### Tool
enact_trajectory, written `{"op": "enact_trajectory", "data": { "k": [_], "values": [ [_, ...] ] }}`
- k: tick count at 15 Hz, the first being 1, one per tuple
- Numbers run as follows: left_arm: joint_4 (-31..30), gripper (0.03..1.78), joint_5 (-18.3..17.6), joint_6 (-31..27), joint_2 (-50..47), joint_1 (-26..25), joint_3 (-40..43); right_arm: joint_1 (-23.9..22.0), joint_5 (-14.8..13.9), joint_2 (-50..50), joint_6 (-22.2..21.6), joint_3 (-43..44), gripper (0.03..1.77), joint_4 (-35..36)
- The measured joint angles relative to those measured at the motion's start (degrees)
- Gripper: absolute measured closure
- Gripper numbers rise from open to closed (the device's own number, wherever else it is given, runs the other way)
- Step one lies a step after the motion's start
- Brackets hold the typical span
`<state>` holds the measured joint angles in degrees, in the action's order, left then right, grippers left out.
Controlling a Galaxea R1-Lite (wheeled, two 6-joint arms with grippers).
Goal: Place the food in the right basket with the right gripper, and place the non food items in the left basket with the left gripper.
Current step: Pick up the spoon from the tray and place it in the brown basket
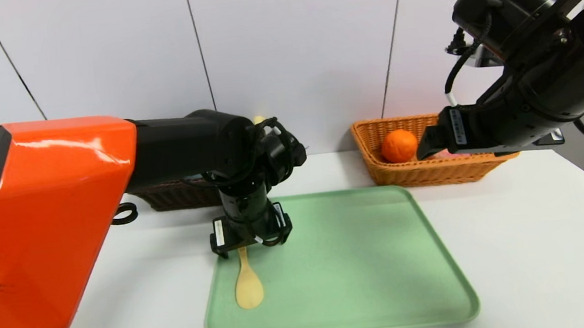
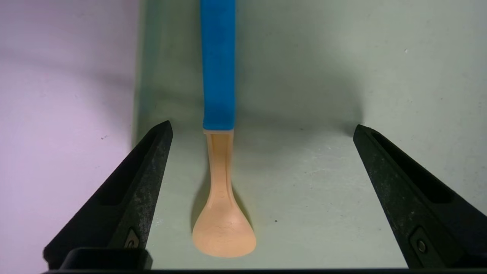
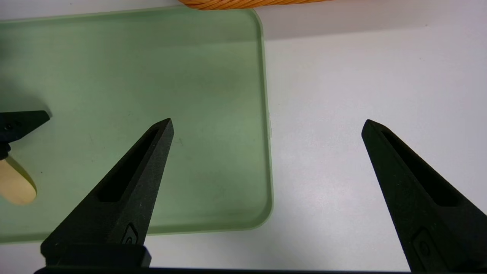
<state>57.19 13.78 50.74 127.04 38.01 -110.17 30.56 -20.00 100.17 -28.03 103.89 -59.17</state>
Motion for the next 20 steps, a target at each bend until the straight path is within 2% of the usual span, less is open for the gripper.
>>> {"op": "enact_trajectory", "data": {
  "k": [8, 11, 15, 16, 17, 18, 20],
  "values": [
    [-0.05, 0.12, 0.05, 0.04, 1.05, -0.12, -0.11, 0.77, -0.09, -0.04, -0.02, 0.05, 0.09, 0.02],
    [-0.05, 0.57, 0.02, 0.33, 1.44, -0.20, -0.48, 0.96, -0.11, -0.09, -0.05, 0.05, 0.09, 0.00],
    [0.02, 0.99, 0.06, 0.37, 1.71, -0.22, -0.56, 1.40, -0.09, -0.32, -0.02, 0.00, 0.09, 0.00],
    [0.09, 1.15, 0.06, 0.37, 1.73, -0.22, -0.56, 1.46, -0.11, -0.37, -0.05, 0.00, 0.09, 0.00],
    [0.15, 1.60, 0.09, 0.34, 1.73, -0.22, -0.55, 1.51, -0.09, -0.41, -0.05, 0.00, 0.09, 0.00],
    [0.15, 1.67, 0.05, 0.37, 1.71, -0.22, -0.52, 1.60, -0.06, -0.41, -0.02, 0.00, 0.09, -0.02],
    [0.22, 1.67, 0.05, 0.37, 1.66, -0.17, -0.50, 1.90, -0.09, -0.43, 0.02, 0.00, 0.09, 0.00]
  ]
}}
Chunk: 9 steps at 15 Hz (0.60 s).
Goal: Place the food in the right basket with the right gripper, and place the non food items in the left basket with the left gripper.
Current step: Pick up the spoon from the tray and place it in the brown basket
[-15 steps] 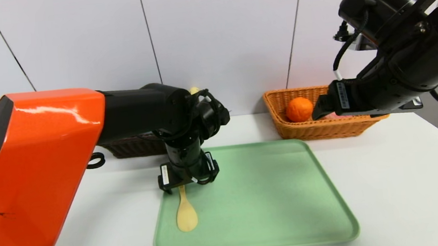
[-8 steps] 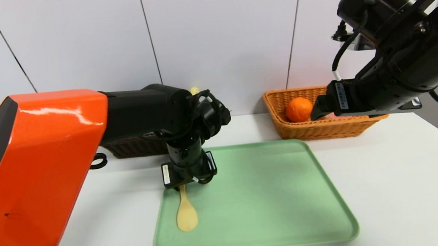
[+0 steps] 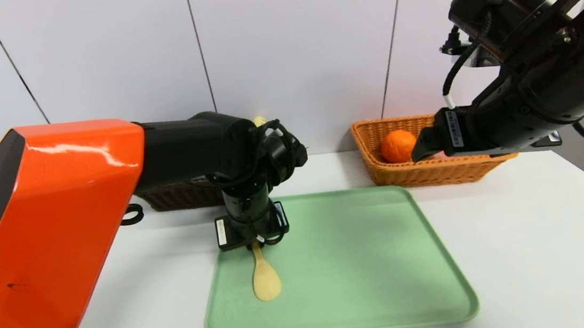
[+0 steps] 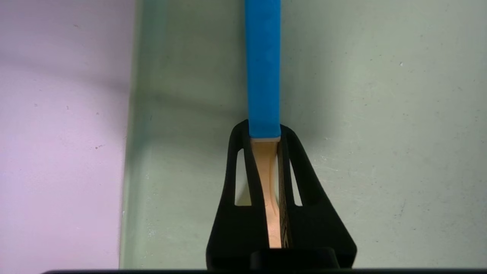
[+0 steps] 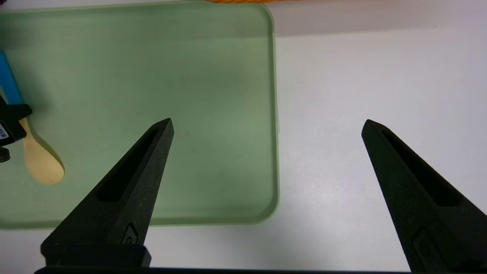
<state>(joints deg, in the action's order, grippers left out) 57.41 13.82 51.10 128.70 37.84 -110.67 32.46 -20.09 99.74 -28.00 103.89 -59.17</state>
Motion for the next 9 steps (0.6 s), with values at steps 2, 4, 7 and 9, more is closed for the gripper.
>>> {"op": "enact_trajectory", "data": {
  "k": [2, 4, 7, 9],
  "values": [
    [0.11, 1.67, -0.02, 0.00, -0.28, 0.02, 0.02, 0.09, 0.00, -0.05, 0.04, 0.05, 0.09, 0.00],
    [0.56, 1.67, -0.13, -0.41, -1.35, 0.24, 0.16, 0.13, 0.04, -0.07, 0.00, 0.07, 0.09, 0.00],
    [0.91, 1.67, -0.13, -2.10, -5.29, 2.36, 0.05, 0.13, 0.06, -0.29, 0.00, 0.02, 0.09, 0.00],
    [1.57, 1.67, -0.16, -4.11, -8.91, 4.17, -0.09, 0.11, 0.00, -0.40, -0.05, -0.02, 0.09, 0.02]
  ]
}}
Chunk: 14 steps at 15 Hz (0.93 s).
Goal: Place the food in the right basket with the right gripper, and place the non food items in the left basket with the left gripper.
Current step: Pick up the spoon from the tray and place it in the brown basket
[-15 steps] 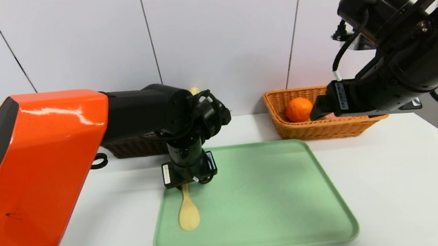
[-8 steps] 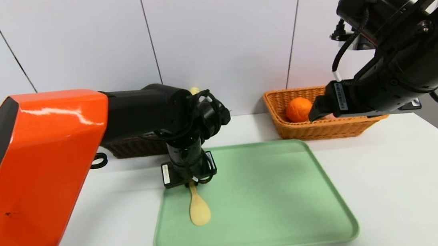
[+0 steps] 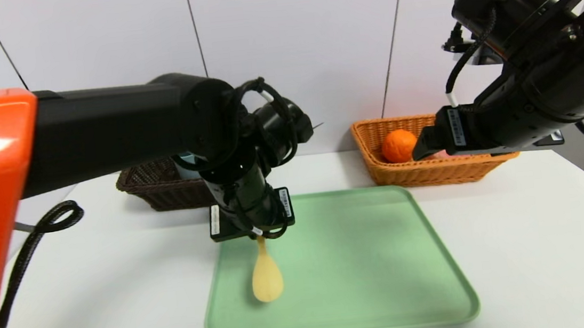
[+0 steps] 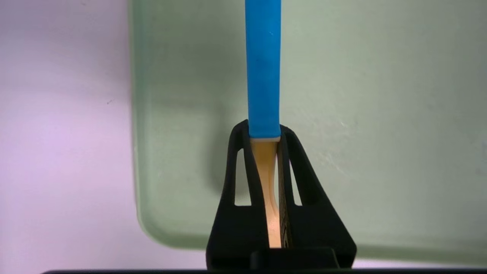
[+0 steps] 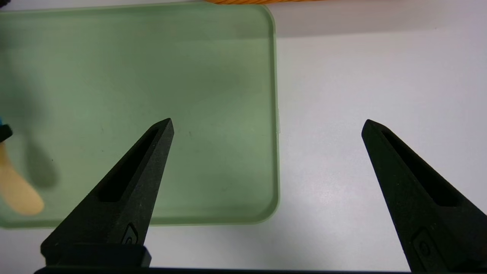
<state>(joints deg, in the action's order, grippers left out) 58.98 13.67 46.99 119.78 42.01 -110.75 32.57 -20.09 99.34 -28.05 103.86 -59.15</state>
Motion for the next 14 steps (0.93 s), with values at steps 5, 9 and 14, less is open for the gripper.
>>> {"op": "enact_trajectory", "data": {
  "k": [5, 9, 14],
  "values": [
    [-1.13, 1.67, -3.63, -3.97, -7.79, 3.57, -1.07, 0.00, -0.02, -0.11, 0.00, -0.06, 0.09, -0.09],
    [-10.17, 1.67, -6.53, -7.56, -13.60, 2.41, -1.23, 0.00, -0.02, -0.34, -0.44, -0.22, 0.09, -0.13],
    [-28.09, 1.67, -3.72, -14.81, -16.73, -7.07, -0.99, 0.02, -0.11, -0.94, -0.80, -0.76, 0.09, -0.20]
  ]
}}
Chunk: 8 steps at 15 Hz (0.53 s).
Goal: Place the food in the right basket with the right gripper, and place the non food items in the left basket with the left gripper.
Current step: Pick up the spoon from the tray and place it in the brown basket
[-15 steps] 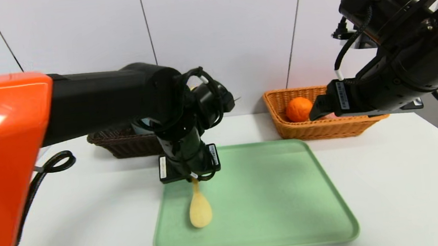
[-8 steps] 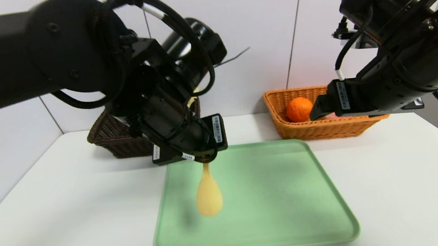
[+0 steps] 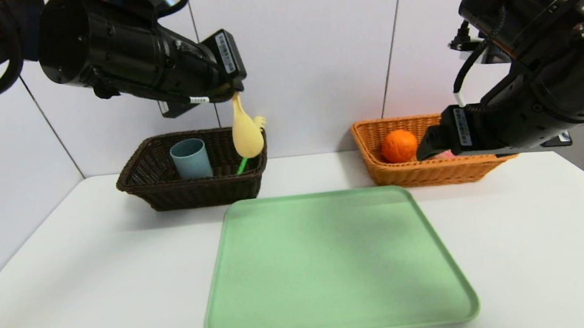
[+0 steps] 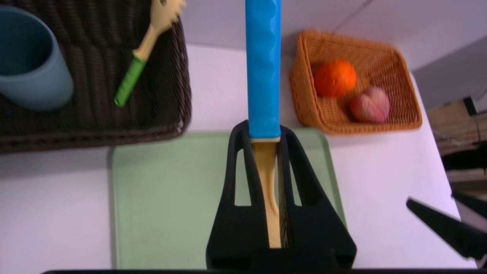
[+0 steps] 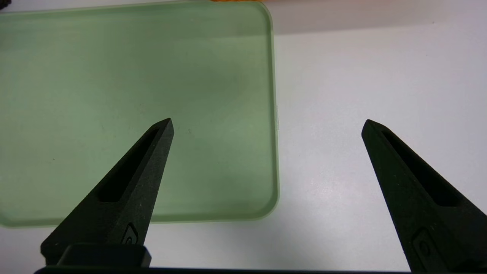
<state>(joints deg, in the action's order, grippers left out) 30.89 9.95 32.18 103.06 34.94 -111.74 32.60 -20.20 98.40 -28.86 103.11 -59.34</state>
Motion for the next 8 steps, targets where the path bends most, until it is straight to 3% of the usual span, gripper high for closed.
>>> {"op": "enact_trajectory", "data": {
  "k": [5, 8],
  "values": [
    [-11.02, 1.67, 0.35, -1.56, 1.46, -9.53, 3.47, -0.02, -0.11, -0.44, 0.17, 0.04, 0.09, 0.00],
    [-19.04, 1.67, 0.22, -5.40, 2.36, -14.13, 10.47, -0.02, -0.09, -0.83, 0.17, -0.18, 0.09, -0.05]
  ]
}}
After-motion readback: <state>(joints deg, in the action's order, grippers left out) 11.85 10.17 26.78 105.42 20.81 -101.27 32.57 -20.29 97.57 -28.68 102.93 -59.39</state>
